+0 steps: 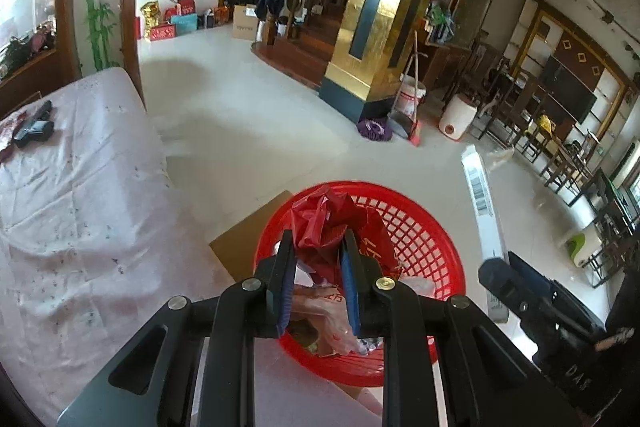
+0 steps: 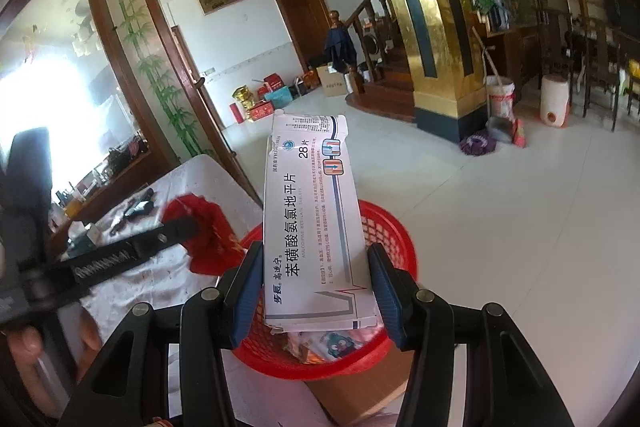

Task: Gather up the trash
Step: 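Hold the red bag and white box in both tools over the basket, then open both tools to drop the red bag and white box into the basket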

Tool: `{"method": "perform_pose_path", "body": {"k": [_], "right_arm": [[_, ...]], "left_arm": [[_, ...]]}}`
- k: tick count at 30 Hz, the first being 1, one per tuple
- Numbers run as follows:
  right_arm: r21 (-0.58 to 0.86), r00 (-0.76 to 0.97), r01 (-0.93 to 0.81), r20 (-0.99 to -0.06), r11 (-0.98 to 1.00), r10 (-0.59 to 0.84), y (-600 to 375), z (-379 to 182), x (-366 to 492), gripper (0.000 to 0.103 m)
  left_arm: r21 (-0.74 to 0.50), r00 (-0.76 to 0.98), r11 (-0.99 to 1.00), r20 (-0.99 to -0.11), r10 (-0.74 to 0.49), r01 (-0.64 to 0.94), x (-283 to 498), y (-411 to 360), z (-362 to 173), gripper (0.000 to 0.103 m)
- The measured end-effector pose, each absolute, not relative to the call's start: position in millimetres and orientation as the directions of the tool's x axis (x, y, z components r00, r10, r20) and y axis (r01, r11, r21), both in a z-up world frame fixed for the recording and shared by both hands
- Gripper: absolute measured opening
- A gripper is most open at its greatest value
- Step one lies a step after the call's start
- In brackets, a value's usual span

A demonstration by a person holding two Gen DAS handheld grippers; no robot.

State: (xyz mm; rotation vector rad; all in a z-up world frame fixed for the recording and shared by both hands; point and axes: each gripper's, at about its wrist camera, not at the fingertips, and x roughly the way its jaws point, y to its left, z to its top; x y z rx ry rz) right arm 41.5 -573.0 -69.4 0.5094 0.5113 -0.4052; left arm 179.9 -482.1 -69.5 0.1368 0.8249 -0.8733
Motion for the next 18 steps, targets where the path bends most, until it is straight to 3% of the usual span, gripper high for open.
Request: {"method": "perform_pose_path", "body": {"k": [5,7,9,11,13,18], "right_arm": [[0.385,0.798,0.475,-0.568,0.791,-0.203,-585,-85,55,0.056],[0.413,0.809,0.460,-0.559,0.786,-0.180,-589,-91,61,0.056],[0.423,0.809,0.452,-0.565,0.785,-0.161,-592,-94,66,0.057],[0.432,0.810,0.451,-0.566,0.781,-0.155,-592,-97,65,0.058],[0.442,0.814,0.452,-0.561,0.775,-0.154,-591,-95,61,0.067],[0.449,0.829,0.446,-0.534,0.775,-0.168,-572,-77,38,0.068]], "left_arm": [[-0.205,0.358,0.664,-0.709,-0.607,0.720,186,-489,-80,0.021],[-0.207,0.359,0.669,-0.712,-0.604,0.714,187,-488,-82,0.026],[-0.211,0.345,0.664,-0.720,-0.602,0.717,188,-489,-85,0.045],[-0.201,0.352,0.664,-0.719,-0.599,0.720,183,-486,-85,0.058],[-0.181,0.369,0.662,-0.710,-0.600,0.727,175,-481,-81,0.061],[-0.137,0.403,0.660,-0.694,-0.596,0.739,151,-457,-67,0.074]]}}
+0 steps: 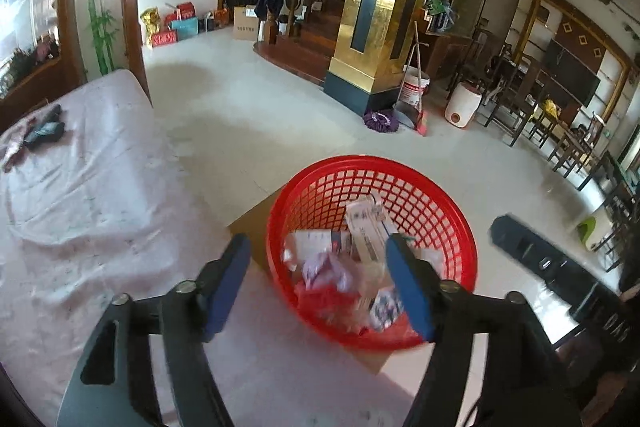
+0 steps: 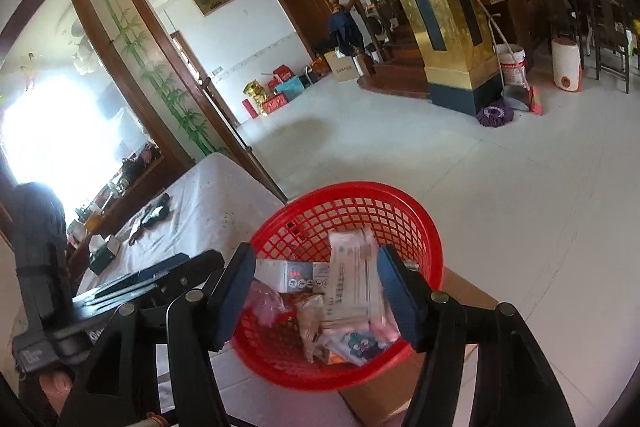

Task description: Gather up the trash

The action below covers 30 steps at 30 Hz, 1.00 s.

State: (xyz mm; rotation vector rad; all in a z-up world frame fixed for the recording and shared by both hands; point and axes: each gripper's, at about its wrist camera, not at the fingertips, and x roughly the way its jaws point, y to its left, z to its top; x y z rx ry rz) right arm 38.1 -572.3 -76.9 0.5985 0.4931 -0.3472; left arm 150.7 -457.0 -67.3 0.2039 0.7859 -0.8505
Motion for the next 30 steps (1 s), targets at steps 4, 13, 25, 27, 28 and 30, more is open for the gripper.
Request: {"method": "perform_pose_path", "body": {"k": [4,13,25,27,28,30], "right_arm": [[0.423,0.845,0.434,-0.496,0.795,-0.197,-545,-53,14,0.077],[0.329,0.856,0.434,-0.440,0.838,-0.270,-478,0,-36,0.088],[0.258,0.851,0.460,-0.402,0.850,-0.338,-436,30,-68,0.090],[0.256,0.850,0.460,-0.402,0.850,-0.339,-434,31,-70,0.090],[0.255,0.849,0.462,-0.402,0.849,-0.342,-434,30,-71,0.090],[0.254,0.848,0.466,-0.400,0.848,-0.347,-433,31,-73,0.090]], "left_arm": [[-0.082,0.452,0.650,-0.652,-0.608,0.756,119,-426,-52,0.084],[0.012,0.602,0.718,-0.555,-0.574,0.696,61,-348,-7,0.095],[0.020,0.664,0.760,-0.500,-0.556,0.650,23,-296,24,0.095],[0.014,0.667,0.765,-0.499,-0.553,0.644,23,-294,24,0.095],[0.010,0.669,0.769,-0.501,-0.549,0.639,24,-294,24,0.095],[0.005,0.668,0.774,-0.508,-0.544,0.633,25,-293,22,0.095]]}}
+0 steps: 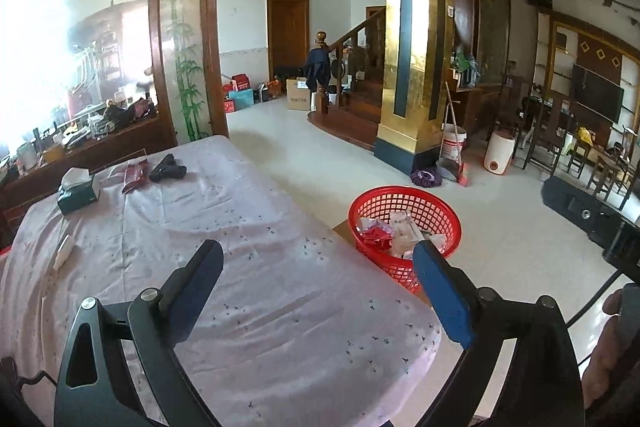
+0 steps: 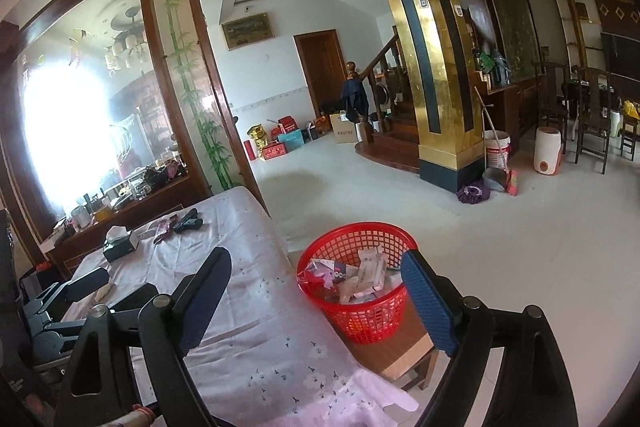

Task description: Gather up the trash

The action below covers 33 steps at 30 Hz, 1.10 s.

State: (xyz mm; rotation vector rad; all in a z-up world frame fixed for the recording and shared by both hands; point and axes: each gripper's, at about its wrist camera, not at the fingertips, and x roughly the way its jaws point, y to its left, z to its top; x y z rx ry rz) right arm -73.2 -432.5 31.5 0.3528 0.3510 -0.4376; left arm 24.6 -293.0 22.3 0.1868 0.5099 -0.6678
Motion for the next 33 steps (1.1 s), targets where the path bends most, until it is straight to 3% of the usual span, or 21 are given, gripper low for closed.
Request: {"method": "perform_pose_path", "body": {"k": [33], "right_arm": [[0.252,0.847,0.470,-0.400,0.846,-0.351,-441,31,-83,0.090]], "left_arm": [[0.005,0.657,0.771,-0.527,-0.539,0.636,24,-293,22,0.095]]}}
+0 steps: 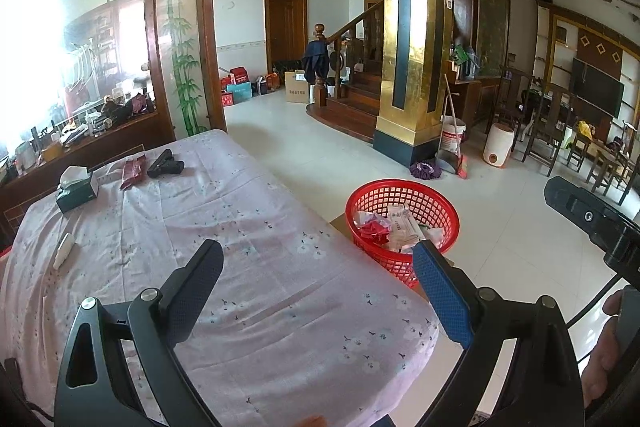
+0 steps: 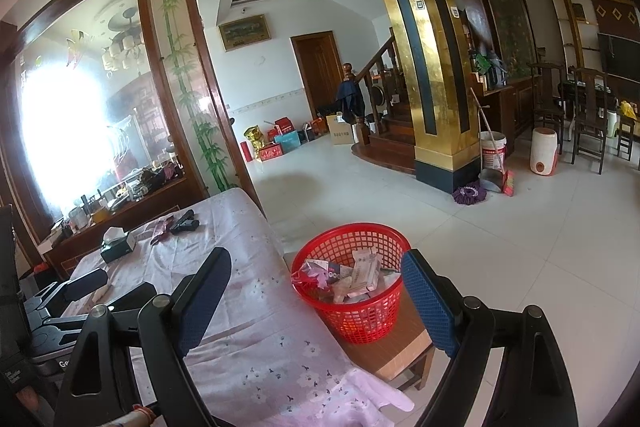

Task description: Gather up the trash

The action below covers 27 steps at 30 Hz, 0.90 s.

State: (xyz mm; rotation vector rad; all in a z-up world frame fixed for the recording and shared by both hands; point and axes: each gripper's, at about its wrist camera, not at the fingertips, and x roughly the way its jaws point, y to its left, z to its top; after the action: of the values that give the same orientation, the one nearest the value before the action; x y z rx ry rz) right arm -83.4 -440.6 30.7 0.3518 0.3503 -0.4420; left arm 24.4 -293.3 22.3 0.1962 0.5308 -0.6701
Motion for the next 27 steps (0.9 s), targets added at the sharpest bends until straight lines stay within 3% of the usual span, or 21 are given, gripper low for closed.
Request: {"method": "perform_pose_path", "body": {"k": [27], "right_arm": [[0.250,0.845,0.471,-0.402,0.846,-0.352,-437.8,27.2,-82.3,0.090]], "left_arm": [[0.009,0.653,0.767,-0.531,-0.540,0.641,23.4,-293.6,21.9,0.095]]}}
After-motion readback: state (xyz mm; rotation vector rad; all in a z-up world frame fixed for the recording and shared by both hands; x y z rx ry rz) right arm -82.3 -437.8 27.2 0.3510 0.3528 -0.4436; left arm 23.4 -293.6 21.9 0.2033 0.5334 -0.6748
